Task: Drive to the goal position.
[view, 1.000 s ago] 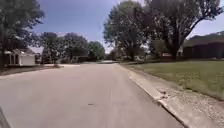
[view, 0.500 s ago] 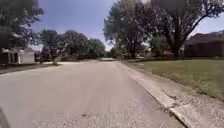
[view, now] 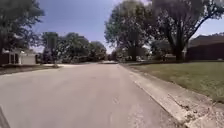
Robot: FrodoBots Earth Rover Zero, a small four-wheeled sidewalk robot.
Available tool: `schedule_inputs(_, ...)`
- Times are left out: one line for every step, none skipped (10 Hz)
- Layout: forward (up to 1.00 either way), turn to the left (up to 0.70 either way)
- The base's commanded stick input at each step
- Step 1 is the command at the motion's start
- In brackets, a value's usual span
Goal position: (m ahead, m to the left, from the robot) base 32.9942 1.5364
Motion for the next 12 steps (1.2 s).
schedule_inputs(0.70,0.00)
schedule_inputs(0.70,0.00)
schedule_inputs(0.70,0.00)
schedule_inputs(0.70,0.00)
schedule_inputs(0.70,0.00)
schedule_inputs(0.70,0.00)
schedule_inputs(0.70,0.00)
schedule_inputs(0.70,0.00)
schedule_inputs(0.70,0.00)
schedule_inputs(0.70,0.00)
schedule_inputs(0.70,0.00)
schedule_inputs(0.70,-0.05)
